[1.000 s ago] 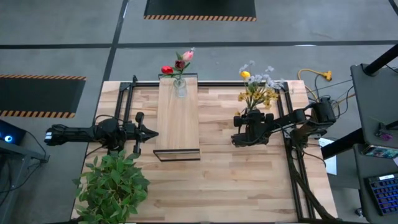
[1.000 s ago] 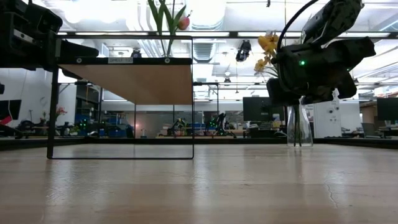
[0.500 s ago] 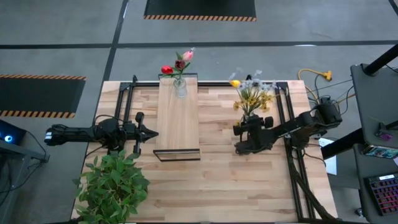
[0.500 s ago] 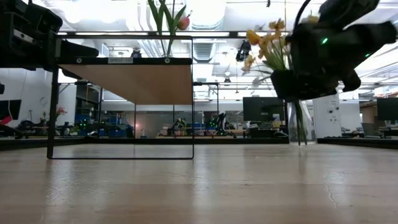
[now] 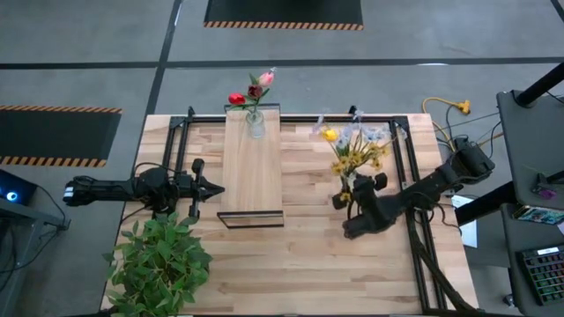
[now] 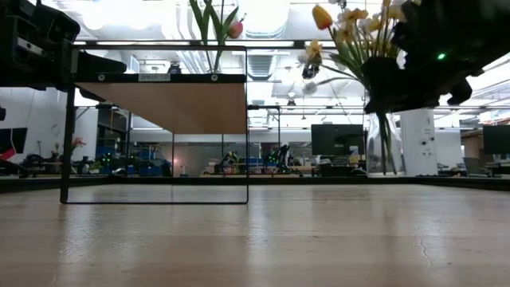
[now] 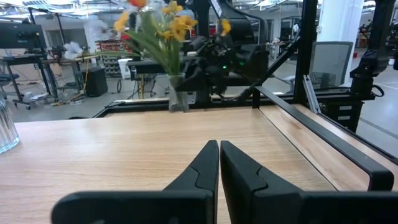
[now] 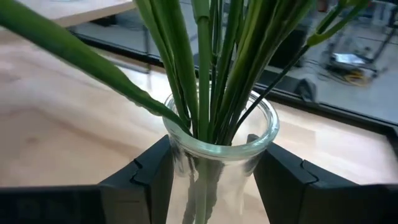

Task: Pick and place flowers into a vace then onto a shelf
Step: Put the top transparent vase on the shelf

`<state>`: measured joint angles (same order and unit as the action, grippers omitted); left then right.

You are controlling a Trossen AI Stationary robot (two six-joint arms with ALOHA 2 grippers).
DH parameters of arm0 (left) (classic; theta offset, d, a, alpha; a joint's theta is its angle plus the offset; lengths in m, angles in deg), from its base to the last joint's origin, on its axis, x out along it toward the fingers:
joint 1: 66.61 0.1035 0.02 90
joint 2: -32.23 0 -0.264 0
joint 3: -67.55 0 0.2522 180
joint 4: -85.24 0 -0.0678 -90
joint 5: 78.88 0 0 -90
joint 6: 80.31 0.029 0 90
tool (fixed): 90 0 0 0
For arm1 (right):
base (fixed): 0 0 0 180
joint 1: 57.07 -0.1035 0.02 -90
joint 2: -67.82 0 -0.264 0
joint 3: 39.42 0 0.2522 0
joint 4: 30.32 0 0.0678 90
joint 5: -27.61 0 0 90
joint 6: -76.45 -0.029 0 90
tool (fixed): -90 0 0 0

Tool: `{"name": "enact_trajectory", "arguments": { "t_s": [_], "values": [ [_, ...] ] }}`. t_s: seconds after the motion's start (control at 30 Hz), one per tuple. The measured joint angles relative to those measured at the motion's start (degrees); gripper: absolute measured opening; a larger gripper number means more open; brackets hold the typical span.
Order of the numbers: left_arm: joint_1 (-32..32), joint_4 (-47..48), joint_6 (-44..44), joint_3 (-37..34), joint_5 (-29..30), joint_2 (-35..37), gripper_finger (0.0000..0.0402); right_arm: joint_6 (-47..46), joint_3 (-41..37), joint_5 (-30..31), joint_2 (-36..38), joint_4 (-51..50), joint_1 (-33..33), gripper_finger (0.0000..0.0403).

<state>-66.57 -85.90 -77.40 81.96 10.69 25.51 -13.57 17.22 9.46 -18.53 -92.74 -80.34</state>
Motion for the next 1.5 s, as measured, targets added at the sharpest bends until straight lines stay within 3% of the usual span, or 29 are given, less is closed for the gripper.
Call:
{"name": "enact_trajectory", "arguments": {
  "t_s": [0.3,0.73,0.93,1.1,1.2,1.33,1.5],
  "values": [
    [0.0,0.0,-0.02,0.0,0.0,-0.02,0.0,7.44,0.24,0.17,1.25,10.16,-8.35,0.0173],
    [0.0,-0.01,0.0,0.0,0.0,-0.01,0.0,53.2,1.6,-5.75,5.8,46.44,-9.35,0.0173],
    [0.0,0.0,-0.01,0.0,0.0,-0.01,0.0,71.92,1.6,-12.92,9.32,62.76,-7.55,0.0173],
    [0.0,0.0,0.0,0.02,-0.01,-0.01,0.0,84.16,1.6,-23.26,10.92,74.41,-3.37,0.0173],
    [0.0,-0.01,0.0,0.01,-0.02,0.0,0.0,86.8,1.62,-29.4,12.02,77.41,0.16,0.0173],
    [0.0,-0.01,0.0,0.01,0.0,0.0,0.0,87.57,2.21,-32.9,12.1,76.98,4.81,0.0173],
    [0.0,-0.02,0.0,0.0,-0.02,-0.02,0.0,88.7,6.7,-40.8,8.97,77.02,8.8,0.0173]
  ]
}}
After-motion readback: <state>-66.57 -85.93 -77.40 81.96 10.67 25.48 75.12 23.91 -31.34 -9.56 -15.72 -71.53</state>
